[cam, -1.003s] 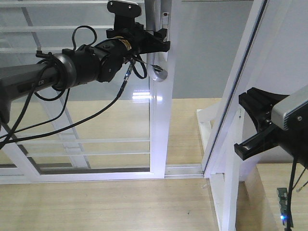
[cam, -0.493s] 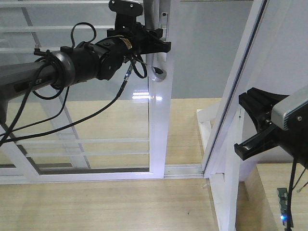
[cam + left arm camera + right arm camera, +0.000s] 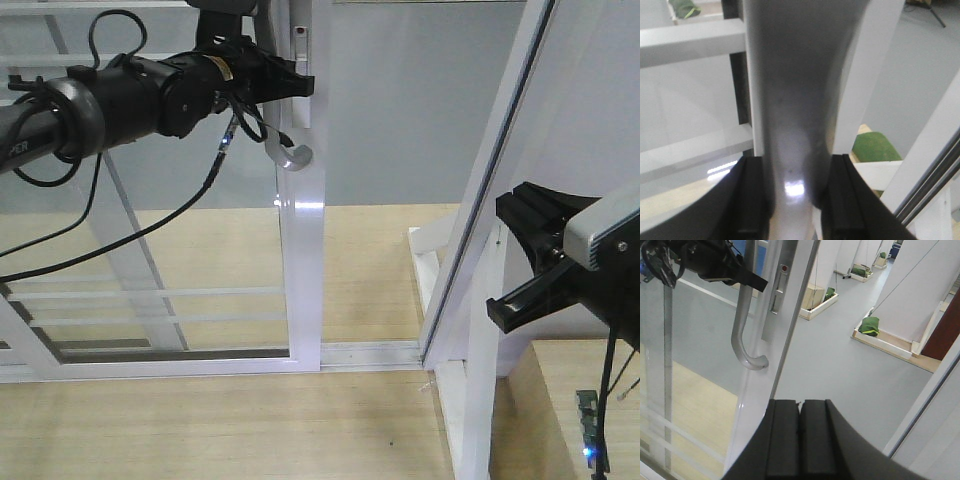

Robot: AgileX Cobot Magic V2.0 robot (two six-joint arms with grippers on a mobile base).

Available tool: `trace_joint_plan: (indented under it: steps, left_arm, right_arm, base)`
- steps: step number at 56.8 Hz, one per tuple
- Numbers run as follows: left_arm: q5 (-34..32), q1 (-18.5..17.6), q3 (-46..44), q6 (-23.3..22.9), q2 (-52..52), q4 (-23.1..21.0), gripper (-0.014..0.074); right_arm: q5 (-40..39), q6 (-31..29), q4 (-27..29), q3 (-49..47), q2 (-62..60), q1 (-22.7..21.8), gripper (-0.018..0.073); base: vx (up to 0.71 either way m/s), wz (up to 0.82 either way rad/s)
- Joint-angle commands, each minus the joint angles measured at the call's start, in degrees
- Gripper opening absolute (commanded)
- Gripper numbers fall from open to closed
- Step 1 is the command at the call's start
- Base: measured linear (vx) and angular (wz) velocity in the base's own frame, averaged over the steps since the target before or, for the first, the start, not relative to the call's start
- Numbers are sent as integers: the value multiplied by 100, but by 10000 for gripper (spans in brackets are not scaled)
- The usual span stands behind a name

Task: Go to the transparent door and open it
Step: 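Push the handle with the left gripper, sliding the door panel farther open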

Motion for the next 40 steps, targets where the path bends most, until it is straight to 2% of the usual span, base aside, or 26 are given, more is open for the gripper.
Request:
trace_joint_plan:
  steps: [1, 27, 40]
  left_arm:
    - [-600, 360, -195, 6, -526, -34, -3]
    - [-89, 978, -195, 58, -1040, -10, -3]
    - [190, 1226, -195, 52, -1268, 399, -3]
  right_arm:
    - [-465, -31, 18, -164, -72, -20, -5]
    - [-465, -31, 18, -164, -72, -20, -5]
    - [-465, -24, 18, -164, -72, -20, -5]
  base:
    - [0, 0]
    - [0, 0]
    - [0, 0]
